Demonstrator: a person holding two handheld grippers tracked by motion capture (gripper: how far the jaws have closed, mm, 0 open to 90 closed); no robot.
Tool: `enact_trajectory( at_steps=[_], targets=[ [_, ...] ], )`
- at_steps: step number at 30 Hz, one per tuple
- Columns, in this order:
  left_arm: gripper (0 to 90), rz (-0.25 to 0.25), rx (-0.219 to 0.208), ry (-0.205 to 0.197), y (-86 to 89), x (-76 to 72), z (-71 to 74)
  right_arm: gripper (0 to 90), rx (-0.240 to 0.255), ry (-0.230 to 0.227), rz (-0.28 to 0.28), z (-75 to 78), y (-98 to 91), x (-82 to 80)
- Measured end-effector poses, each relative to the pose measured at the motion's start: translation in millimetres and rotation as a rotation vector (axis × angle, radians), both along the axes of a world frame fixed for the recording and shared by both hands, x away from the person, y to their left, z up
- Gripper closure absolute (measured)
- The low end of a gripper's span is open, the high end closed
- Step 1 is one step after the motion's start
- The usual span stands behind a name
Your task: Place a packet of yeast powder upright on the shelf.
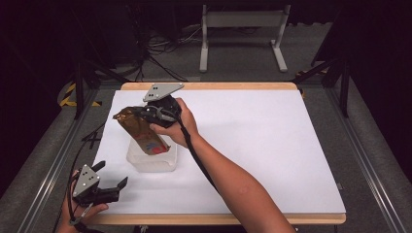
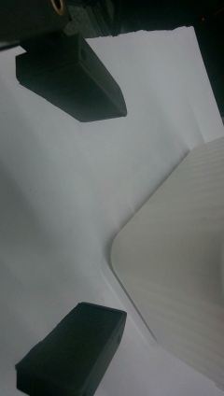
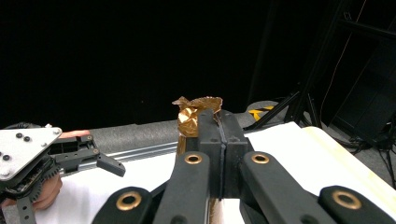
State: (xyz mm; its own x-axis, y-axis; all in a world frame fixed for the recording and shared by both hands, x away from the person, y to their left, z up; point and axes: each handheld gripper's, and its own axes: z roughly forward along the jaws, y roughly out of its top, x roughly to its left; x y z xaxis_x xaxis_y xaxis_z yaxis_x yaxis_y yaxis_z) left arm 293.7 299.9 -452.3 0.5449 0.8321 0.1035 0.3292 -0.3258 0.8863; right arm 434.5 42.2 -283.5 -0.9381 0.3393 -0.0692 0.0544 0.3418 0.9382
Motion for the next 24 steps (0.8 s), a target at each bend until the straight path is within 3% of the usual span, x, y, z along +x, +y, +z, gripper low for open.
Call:
enact_trajectory(
  at_steps=[6, 14, 24],
  targets=[
    [6.2, 0.001, 0.003, 0.003, -0.6, 0.3, -0.6, 90.0, 0.024, -0.006, -0.001, -6.9, 0.6, -0.8],
    [6.1, 0.004, -0.001, 0.002, 0.2, -1.0, 0.2, 90.0, 0.034, 0.023, 0.007, -23.8, -8.2, -1.6],
    [5.9, 0.007, 0.002, 0.001, 1.6, -1.7, 0.7, 89.9, 0.009, 0.021, 0.019, -36.8, -19.4, -5.4]
  ],
)
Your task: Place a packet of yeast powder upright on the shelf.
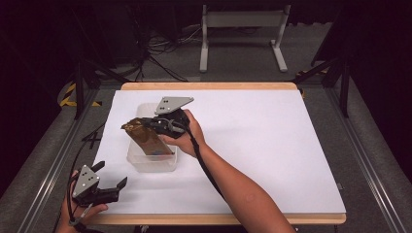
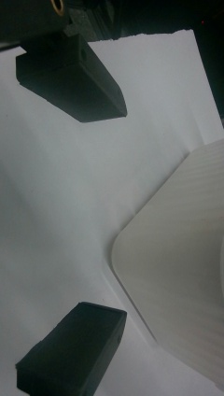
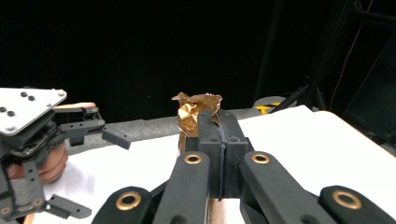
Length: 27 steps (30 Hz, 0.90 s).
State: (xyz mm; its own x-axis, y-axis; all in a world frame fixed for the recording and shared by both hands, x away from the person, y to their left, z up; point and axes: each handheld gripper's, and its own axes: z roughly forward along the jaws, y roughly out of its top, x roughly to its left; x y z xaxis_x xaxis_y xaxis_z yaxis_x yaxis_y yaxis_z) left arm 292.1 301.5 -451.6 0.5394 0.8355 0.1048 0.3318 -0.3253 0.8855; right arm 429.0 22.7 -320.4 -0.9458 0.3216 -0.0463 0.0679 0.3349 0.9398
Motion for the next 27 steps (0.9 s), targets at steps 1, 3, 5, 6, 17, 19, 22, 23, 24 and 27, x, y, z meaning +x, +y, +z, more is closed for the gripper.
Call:
enact_trajectory(
  at_steps=[1, 3, 5, 6, 17, 19, 22, 23, 24, 27],
  targets=[
    [5.9, 0.001, -0.001, 0.001, 0.3, 0.1, -0.1, 89.9, -0.003, 0.0, -0.003, -1.1, -0.9, -0.1],
    [5.9, 0.003, -0.002, 0.001, 0.1, 0.2, -0.1, 89.9, -0.01, 0.001, -0.004, -3.3, -2.6, -0.1],
    [5.9, 0.0, 0.002, 0.0, -0.3, 0.4, -0.3, 89.8, -0.019, -0.007, -0.004, -4.8, -3.8, -0.9],
    [5.9, 0.002, 0.001, 0.0, -0.7, 0.3, -0.5, 89.8, -0.014, -0.006, -0.005, -5.5, -5.3, -1.0],
    [5.7, 0.011, 0.016, 0.007, -2.1, 1.3, -1.4, 89.3, -0.041, -0.008, -0.005, -5.5, -19.5, -3.0],
    [5.7, 0.015, 0.026, 0.006, -2.2, 1.7, -1.3, 89.0, -0.047, -0.011, -0.012, -5.6, -22.3, -3.4],
    [5.7, 0.015, 0.026, 0.005, -2.7, 1.8, -1.2, 88.5, -0.063, -0.018, -0.014, -6.9, -25.0, -5.1],
    [5.7, 0.014, 0.028, 0.007, -2.9, 1.9, -1.2, 88.4, -0.068, -0.022, -0.015, -7.4, -25.9, -5.7],
    [5.7, 0.013, 0.029, 0.007, -3.1, 2.1, -1.3, 88.2, -0.07, -0.019, -0.012, -7.8, -27.3, -5.7],
    [5.7, 0.011, 0.025, 0.007, -3.5, 2.2, -1.3, 87.9, -0.079, -0.017, -0.017, -8.7, -30.1, -5.8]
  ],
)
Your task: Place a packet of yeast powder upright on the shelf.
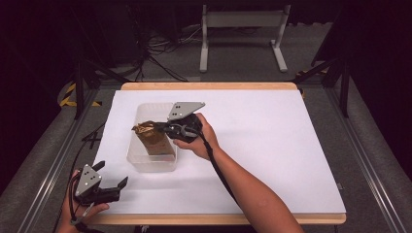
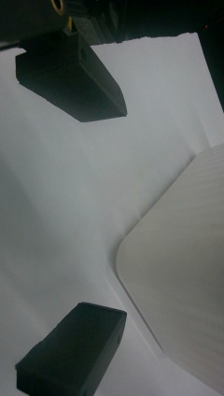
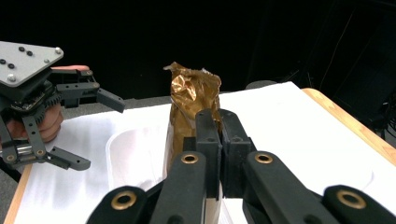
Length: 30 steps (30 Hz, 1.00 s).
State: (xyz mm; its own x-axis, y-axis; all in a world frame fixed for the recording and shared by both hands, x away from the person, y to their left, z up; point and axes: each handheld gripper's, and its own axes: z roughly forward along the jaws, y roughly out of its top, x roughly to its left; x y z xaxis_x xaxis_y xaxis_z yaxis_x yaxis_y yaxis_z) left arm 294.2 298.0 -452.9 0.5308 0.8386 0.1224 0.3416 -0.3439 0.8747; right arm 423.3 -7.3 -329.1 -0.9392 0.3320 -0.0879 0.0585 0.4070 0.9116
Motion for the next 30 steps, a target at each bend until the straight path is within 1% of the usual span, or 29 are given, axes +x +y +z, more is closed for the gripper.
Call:
enact_trajectory(
  at_steps=[1, 5, 11, 13, 14, 19, 22, 24, 26, 30],
  targets=[
    [5.7, -0.01, -0.005, -0.003, 0.3, -0.4, 0.2, 87.8, -0.01, -0.005, 0.001, -0.6, -1.1, -0.8],
    [5.7, -0.011, -0.01, 0.0, 0.2, -0.2, 0.3, 87.7, -0.026, -0.013, 0.004, -0.2, -3.3, -2.5],
    [5.7, -0.01, -0.008, -0.001, 0.8, 0.0, 0.5, 87.3, -0.036, -0.008, 0.008, -0.6, -9.1, -3.7],
    [5.7, -0.011, -0.013, 0.002, 0.2, 0.1, 0.2, 86.8, -0.04, -0.008, 0.007, -0.9, -9.8, -4.1],
    [5.7, -0.012, -0.005, 0.0, 0.5, 0.4, 0.4, 86.8, -0.042, -0.01, 0.005, -1.2, -10.1, -4.3],
    [5.6, -0.008, -0.007, 0.004, 0.2, 0.6, 0.2, 84.8, -0.05, -0.008, 0.013, -2.1, -9.8, -5.0],
    [5.6, -0.005, -0.004, 0.002, 0.6, 0.4, 0.2, 81.4, -0.068, -0.018, 0.007, -0.6, -10.0, -6.7],
    [5.6, -0.005, -0.004, 0.003, 0.5, 0.6, 0.0, 80.8, -0.071, -0.021, 0.005, -0.3, -10.2, -7.0],
    [5.6, -0.004, 0.002, 0.002, 0.3, 0.8, -0.4, 76.9, -0.077, -0.025, -0.002, 0.5, -11.3, -7.0],
    [5.6, -0.002, 0.002, 0.005, 0.7, 1.4, -0.2, 73.5, -0.088, -0.03, -0.009, 1.4, -13.3, -6.8]
  ],
)
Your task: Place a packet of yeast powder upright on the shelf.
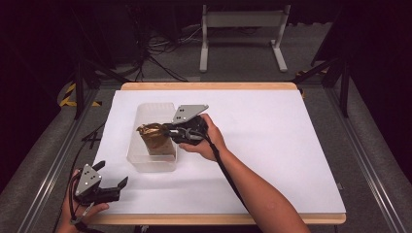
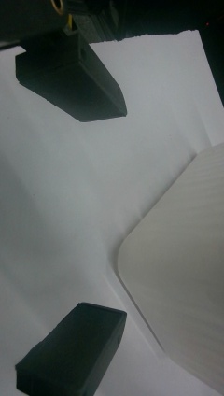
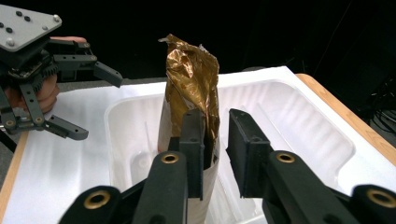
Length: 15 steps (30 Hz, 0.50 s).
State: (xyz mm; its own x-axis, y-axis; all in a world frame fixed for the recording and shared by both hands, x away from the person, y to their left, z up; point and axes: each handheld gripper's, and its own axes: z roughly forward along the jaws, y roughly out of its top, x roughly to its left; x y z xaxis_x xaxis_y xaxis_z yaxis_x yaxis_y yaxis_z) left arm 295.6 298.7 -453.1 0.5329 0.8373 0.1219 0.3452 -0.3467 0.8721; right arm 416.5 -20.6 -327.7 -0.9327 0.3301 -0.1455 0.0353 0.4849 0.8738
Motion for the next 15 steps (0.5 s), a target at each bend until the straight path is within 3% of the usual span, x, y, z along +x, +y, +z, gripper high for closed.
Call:
enact_trajectory(
  at_steps=[13, 15],
  targets=[
    [5.6, -0.001, 0.01, 0.002, -0.6, -0.2, 0.0, 61.1, -0.049, -0.036, -0.039, 7.3, -14.2, -7.7],
    [5.6, 0.0, 0.01, 0.004, -1.0, -0.3, -0.2, 56.0, -0.054, -0.042, -0.048, 9.1, -17.3, -8.8]
  ],
)
